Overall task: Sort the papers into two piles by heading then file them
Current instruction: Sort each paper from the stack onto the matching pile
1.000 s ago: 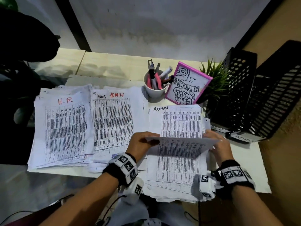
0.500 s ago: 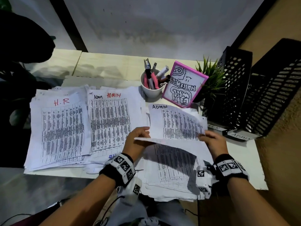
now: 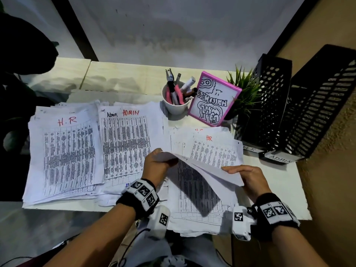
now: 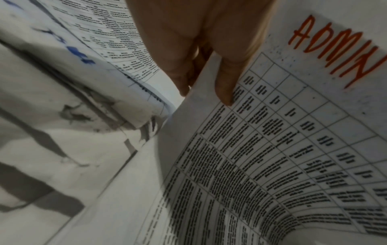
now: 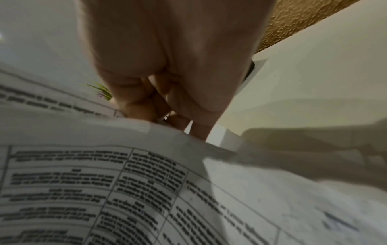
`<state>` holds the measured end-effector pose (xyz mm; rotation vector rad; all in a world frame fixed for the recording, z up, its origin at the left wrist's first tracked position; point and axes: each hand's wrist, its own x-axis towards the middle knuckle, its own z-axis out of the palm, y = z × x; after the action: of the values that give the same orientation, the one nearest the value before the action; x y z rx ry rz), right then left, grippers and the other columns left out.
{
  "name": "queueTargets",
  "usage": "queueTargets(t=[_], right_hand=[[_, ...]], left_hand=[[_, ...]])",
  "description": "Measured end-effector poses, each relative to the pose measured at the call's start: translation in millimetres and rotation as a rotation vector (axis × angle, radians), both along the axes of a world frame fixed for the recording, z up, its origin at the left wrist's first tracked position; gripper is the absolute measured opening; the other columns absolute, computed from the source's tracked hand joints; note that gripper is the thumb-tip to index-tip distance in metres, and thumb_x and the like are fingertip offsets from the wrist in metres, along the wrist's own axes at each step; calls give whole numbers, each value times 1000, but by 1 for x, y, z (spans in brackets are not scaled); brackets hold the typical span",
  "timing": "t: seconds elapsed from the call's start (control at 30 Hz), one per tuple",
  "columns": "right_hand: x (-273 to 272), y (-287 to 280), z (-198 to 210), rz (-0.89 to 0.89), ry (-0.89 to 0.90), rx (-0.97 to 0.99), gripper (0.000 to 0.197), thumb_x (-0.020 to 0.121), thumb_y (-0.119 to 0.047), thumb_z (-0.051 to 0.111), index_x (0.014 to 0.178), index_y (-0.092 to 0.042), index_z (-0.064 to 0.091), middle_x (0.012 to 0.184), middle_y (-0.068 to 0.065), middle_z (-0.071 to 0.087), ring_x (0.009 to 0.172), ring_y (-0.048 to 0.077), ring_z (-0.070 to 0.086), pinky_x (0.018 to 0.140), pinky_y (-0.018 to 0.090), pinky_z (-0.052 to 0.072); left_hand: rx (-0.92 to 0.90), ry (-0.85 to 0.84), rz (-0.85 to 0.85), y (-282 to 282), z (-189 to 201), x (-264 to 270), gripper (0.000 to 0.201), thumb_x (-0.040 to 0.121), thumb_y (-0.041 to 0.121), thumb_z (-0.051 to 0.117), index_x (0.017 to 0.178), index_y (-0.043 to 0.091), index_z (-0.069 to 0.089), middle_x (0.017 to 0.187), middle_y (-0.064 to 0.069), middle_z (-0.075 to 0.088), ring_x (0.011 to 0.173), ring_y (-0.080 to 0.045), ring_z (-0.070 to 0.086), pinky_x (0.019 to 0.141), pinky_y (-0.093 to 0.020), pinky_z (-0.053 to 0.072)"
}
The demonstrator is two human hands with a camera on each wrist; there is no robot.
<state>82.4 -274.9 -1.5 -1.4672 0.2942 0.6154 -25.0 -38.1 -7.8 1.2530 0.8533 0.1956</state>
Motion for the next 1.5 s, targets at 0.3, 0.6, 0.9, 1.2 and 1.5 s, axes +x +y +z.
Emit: queueTargets(t=[0.3,0.6,0.9,1.2,1.5], right_hand=[[31,-11,-33,-207,-76,-608,34,77,-11,74,107,-8,60,104,14,64,87,27,62,66,28,46],[25,0,-43,-56,-140,-794,35,67,-21,84,83,4,64,77,17,59,70,23,52,65,31,42],[25,14,-43,-131,-318,-773,23,75,-8,76,66,-10,54,73,13,60,68,21,52,70,33,46],[27,16,-18,-78,-338,-267,26,80,7,64,82,-18,70,66,-15,70,68,5,61,64,12,51],[21,9,-8,121,-300,110,17,63,5,68,71,-6,77,83,13,74,83,23,71,82,27,55]], left_hand=[[75,-67,-49,4,25,-3,21,71,-17,67,84,-1,67,71,4,72,69,-6,68,63,-17,52],[190,-57,217,112,56,7,44,74,-4,73,111,3,50,105,-10,67,90,-21,67,78,-33,56],[499,327,221,188,13,4,50,72,5,76,100,17,36,102,-9,62,89,-23,62,77,-32,50],[786,218,28,135,10,21,84,72,24,81,140,10,32,148,-9,30,136,-26,28,113,-43,28],[272,-17,-364,41,-2,21,33,70,2,79,102,4,72,111,-9,68,93,-9,64,79,-9,48]])
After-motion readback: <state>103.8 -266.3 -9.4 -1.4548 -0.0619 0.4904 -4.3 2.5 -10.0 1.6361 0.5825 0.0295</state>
